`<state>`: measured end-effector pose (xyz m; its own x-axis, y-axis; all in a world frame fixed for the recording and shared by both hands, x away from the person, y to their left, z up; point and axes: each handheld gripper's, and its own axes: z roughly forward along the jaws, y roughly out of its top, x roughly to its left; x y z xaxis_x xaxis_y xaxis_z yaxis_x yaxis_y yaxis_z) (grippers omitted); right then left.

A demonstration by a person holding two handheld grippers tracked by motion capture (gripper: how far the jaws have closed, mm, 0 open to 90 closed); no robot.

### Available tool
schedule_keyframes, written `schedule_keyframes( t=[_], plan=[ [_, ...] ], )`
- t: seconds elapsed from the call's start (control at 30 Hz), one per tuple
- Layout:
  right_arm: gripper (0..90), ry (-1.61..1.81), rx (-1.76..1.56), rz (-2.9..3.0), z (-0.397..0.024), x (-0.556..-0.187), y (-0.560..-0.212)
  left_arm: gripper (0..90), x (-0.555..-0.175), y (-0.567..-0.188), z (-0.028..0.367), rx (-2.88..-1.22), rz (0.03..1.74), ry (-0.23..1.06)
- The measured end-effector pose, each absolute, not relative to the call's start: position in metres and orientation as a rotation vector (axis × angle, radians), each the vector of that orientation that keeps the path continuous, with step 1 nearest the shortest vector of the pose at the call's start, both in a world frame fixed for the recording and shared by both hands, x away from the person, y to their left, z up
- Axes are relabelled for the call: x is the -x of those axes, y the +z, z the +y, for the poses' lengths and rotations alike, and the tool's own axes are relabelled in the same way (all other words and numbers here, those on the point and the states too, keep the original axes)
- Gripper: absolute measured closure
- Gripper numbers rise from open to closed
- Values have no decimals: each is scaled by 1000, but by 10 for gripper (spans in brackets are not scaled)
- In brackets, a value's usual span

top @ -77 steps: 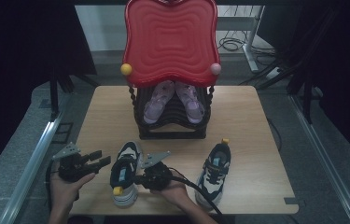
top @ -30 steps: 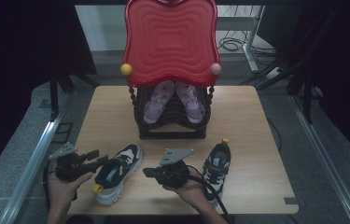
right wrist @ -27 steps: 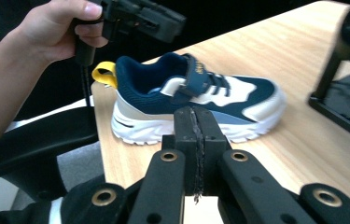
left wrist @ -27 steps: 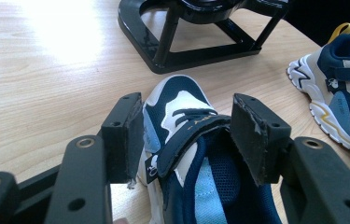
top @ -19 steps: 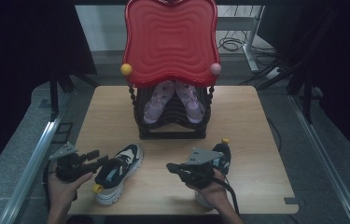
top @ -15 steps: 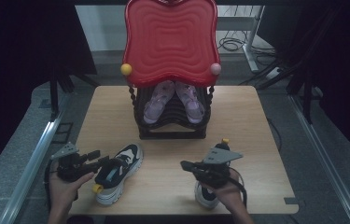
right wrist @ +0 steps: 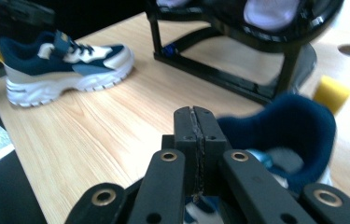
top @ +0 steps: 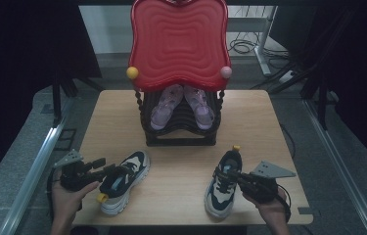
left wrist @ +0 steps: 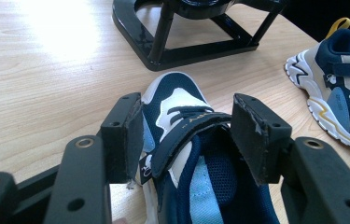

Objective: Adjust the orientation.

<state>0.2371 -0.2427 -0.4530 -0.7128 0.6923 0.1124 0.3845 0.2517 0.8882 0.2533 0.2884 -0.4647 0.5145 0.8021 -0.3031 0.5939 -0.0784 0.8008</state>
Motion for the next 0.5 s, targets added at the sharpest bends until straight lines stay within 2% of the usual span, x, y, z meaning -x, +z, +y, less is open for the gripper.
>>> schedule_keyframes(
  t=[0.5],
  plan=[
    [894,1402,-1014,2300,-259,-211,-480,446,-254,-466,288,-1779,1175,261]
  ],
)
